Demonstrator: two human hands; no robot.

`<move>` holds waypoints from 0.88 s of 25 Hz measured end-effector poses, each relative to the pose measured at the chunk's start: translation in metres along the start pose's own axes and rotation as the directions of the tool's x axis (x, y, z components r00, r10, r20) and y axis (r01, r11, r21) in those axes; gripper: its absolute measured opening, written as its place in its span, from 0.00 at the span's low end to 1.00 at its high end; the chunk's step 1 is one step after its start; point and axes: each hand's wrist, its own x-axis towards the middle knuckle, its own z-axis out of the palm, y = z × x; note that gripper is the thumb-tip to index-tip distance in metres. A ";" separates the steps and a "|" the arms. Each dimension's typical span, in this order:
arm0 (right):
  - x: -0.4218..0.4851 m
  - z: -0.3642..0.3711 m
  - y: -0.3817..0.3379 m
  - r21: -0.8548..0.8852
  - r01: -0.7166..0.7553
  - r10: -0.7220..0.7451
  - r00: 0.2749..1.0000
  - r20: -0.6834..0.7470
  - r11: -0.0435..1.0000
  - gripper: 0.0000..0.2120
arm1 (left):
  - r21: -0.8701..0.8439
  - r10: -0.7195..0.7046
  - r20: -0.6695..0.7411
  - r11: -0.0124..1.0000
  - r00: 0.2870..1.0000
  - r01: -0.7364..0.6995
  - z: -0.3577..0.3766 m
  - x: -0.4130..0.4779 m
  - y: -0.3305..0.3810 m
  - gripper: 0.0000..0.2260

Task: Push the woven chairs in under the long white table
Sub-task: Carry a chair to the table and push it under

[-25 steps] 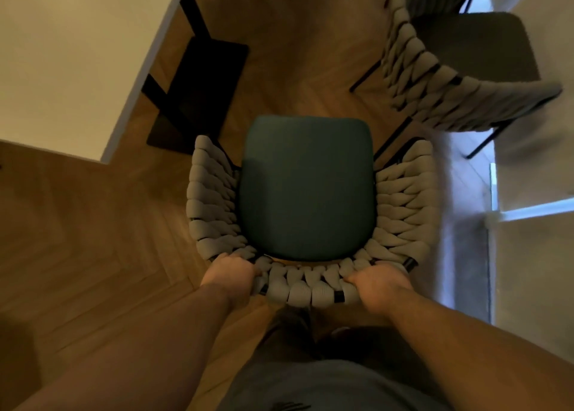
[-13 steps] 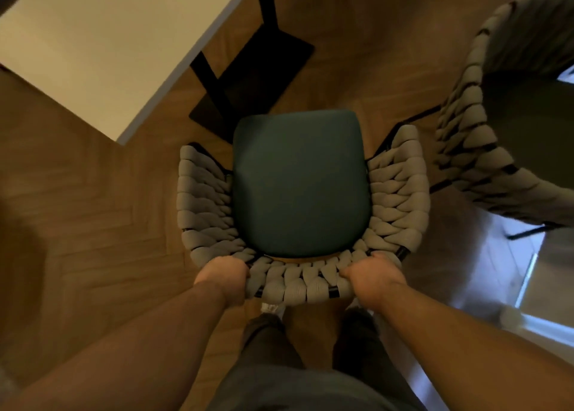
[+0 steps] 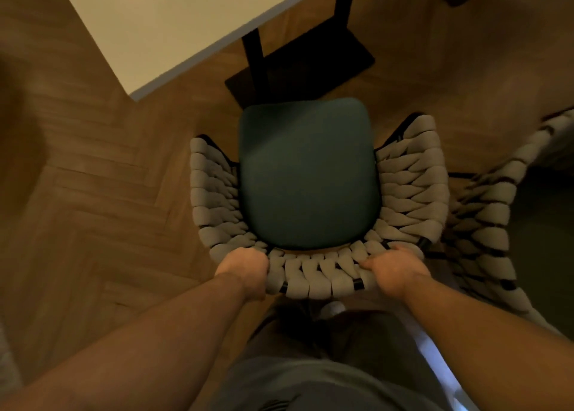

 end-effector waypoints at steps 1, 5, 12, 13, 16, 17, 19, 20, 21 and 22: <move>0.005 -0.004 0.009 -0.008 0.013 -0.013 1.000 0.013 1.000 0.26 | -0.019 -0.009 -0.002 1.000 1.000 0.009 -0.004 0.002 0.004 0.12; 0.025 -0.022 0.039 -0.085 0.098 -0.095 0.995 0.038 0.992 0.32 | -0.101 -0.066 0.021 0.993 0.998 0.068 -0.020 0.013 0.021 0.11; 0.060 -0.071 0.100 -0.269 0.210 -0.233 0.971 -0.056 0.940 0.22 | -0.288 -0.213 0.077 0.931 0.974 0.226 -0.039 0.031 0.057 0.16; 0.067 -0.081 0.104 -0.285 0.221 -0.244 0.969 -0.049 0.933 0.21 | -0.286 -0.223 0.073 0.929 0.972 0.234 -0.044 0.033 0.058 0.15; 0.086 -0.108 0.110 -0.305 0.237 -0.251 0.968 -0.005 0.922 0.20 | -0.282 -0.240 0.029 0.929 0.970 0.238 -0.055 0.035 0.053 0.12; 0.090 -0.114 0.113 -0.310 0.234 -0.249 0.968 -0.009 0.922 0.19 | -0.280 -0.240 0.009 0.931 0.971 0.233 -0.058 0.038 0.051 0.11; 0.095 -0.124 0.120 -0.312 0.220 -0.240 0.971 -0.025 0.924 0.18 | -0.275 -0.222 -0.025 0.939 0.975 0.207 -0.068 0.044 0.045 0.10; 0.097 -0.129 0.124 -0.315 0.207 -0.230 0.973 -0.037 0.926 0.18 | -0.276 -0.209 -0.048 0.943 0.977 0.188 -0.073 0.047 0.041 0.09; 0.099 -0.136 0.128 -0.321 0.195 -0.222 0.974 -0.049 0.927 0.18 | -0.281 -0.203 -0.069 0.943 0.977 0.176 -0.079 0.050 0.037 0.08; 0.101 -0.144 0.131 -0.322 0.184 -0.209 0.977 -0.045 0.929 0.17 | -0.290 -0.197 -0.081 0.942 0.977 0.166 -0.084 0.051 0.033 0.08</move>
